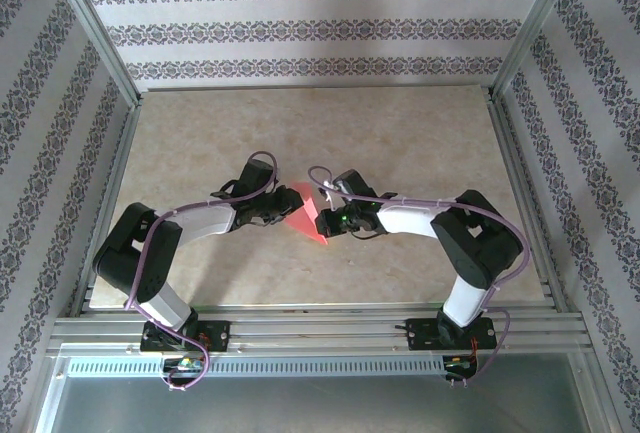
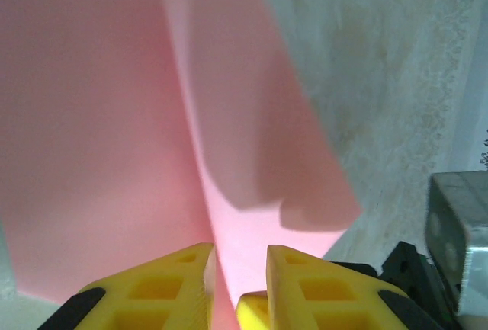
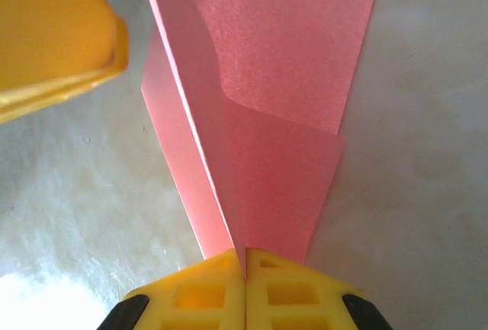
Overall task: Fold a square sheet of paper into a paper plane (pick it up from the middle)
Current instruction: Fourth fold the wing at the center of the table.
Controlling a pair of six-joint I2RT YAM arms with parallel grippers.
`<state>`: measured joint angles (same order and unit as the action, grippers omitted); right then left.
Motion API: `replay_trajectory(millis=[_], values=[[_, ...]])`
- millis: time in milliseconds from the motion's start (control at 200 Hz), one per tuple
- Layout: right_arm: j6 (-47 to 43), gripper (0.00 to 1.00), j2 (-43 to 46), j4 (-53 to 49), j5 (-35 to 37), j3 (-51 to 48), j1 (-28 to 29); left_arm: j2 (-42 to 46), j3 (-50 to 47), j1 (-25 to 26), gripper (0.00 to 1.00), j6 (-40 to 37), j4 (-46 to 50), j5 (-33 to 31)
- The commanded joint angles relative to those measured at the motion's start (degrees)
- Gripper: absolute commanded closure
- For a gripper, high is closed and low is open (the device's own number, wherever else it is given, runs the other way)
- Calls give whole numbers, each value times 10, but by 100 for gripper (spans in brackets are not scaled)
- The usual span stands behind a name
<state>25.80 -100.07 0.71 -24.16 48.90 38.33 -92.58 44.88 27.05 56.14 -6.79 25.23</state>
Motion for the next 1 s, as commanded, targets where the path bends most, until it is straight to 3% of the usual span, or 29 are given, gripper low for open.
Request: replay_trajectory(millis=[0, 994], values=[[11, 93, -20, 9, -47, 16, -9, 6, -14, 6, 75, -18, -46, 8], [55, 91, -79, 57, -147, 13, -54, -46, 3, 9, 75, -7, -83, 40]])
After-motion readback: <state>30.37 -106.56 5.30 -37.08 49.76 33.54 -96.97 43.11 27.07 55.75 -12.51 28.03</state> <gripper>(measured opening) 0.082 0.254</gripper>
